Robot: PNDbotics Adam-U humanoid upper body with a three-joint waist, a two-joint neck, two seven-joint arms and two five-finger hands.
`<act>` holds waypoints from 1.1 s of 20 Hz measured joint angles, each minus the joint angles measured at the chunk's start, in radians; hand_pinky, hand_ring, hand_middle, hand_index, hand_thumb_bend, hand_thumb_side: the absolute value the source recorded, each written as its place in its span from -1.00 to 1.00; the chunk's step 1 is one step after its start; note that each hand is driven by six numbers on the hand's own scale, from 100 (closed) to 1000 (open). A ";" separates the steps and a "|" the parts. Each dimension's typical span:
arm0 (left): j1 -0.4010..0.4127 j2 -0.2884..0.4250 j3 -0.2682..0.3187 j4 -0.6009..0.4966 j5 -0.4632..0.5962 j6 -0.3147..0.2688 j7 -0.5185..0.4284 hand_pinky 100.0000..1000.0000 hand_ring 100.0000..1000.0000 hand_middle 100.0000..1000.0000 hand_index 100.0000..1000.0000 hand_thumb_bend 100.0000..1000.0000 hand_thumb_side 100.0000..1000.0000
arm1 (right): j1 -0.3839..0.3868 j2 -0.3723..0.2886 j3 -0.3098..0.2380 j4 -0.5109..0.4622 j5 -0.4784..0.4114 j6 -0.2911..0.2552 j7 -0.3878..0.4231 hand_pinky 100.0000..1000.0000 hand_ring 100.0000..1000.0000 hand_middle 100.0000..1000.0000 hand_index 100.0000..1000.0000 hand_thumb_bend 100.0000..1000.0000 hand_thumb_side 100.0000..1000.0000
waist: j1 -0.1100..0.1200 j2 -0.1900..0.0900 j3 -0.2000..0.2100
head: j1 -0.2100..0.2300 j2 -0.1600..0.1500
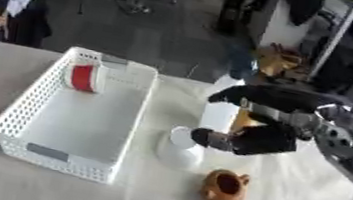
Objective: Pick up objects on the table and place them in the box.
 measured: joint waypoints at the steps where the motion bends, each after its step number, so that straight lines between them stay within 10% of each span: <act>1: 0.000 0.000 0.000 0.000 0.000 0.000 -0.001 0.82 0.76 0.58 0.71 -1.00 0.67 | 0.013 0.000 0.000 0.003 0.006 -0.009 -0.006 0.84 0.98 0.92 1.00 -0.20 1.00 | 0.001 0.001 0.000 | 0.000 0.000; 22: 0.000 -0.008 0.000 0.000 -0.008 0.002 -0.011 0.82 0.72 0.55 0.69 -1.00 0.69 | 0.208 0.021 -0.034 0.019 0.149 -0.064 -0.183 0.84 1.00 0.94 1.00 -0.16 1.00 | 0.014 0.013 0.001 | -0.006 -0.006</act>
